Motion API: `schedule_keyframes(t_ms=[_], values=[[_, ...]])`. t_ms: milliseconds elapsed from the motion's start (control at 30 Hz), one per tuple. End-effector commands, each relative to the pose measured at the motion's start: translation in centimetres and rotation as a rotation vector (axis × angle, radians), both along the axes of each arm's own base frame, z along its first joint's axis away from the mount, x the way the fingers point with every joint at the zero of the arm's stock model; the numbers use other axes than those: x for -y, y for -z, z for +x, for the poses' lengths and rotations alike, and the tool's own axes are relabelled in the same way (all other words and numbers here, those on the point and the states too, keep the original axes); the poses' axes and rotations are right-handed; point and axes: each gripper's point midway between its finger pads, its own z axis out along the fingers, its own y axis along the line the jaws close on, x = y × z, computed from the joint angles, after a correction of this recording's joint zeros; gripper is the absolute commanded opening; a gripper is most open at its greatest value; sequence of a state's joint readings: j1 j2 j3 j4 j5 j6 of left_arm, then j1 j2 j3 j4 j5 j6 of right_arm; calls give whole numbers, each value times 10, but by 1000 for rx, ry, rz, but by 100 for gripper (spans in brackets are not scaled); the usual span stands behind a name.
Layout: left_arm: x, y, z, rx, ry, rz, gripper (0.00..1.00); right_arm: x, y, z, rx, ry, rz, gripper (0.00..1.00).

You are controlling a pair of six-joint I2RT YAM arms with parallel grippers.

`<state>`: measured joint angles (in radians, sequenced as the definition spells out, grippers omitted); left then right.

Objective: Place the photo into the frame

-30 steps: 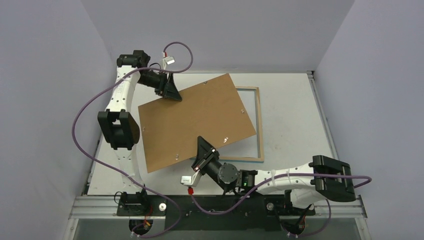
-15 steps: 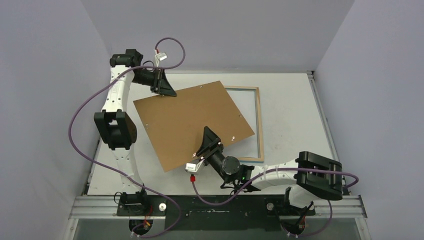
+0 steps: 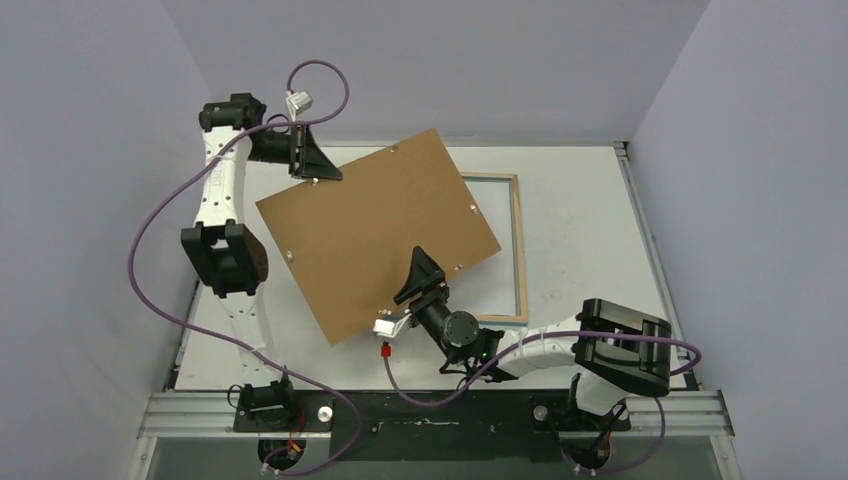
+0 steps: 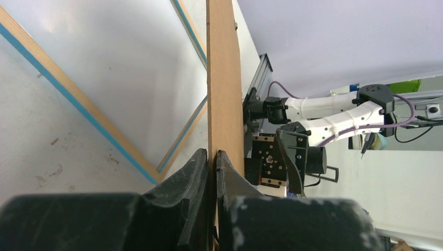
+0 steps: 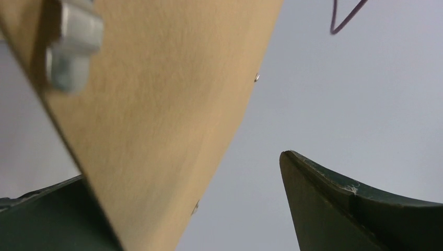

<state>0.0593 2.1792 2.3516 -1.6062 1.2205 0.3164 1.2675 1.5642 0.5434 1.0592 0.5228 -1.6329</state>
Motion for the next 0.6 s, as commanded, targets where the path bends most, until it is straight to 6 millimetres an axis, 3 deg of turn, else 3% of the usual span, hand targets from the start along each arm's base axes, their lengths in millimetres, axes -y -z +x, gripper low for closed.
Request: schedule_keyframes(t_ms=[0,33,100,167,300,433,567], values=[[-20,-54,10,188,-49,-78,0,15,-23,15,-9,96,153,99],[-23,-61,11,220,-62,-71,0,16,-20,15,-16,102,151,100],[-31,-78,15,288,-98,-54,0,18,-11,17,-28,113,135,90],[-44,-98,24,364,-163,-52,0,21,-9,19,-26,133,148,90],[-71,-157,33,534,-317,-112,0,29,-16,27,-30,187,232,90],[-80,-227,7,742,-341,-273,0,35,-25,37,-61,232,316,90],[-79,-252,-5,765,-299,-286,0,28,-45,46,-116,236,444,90]])
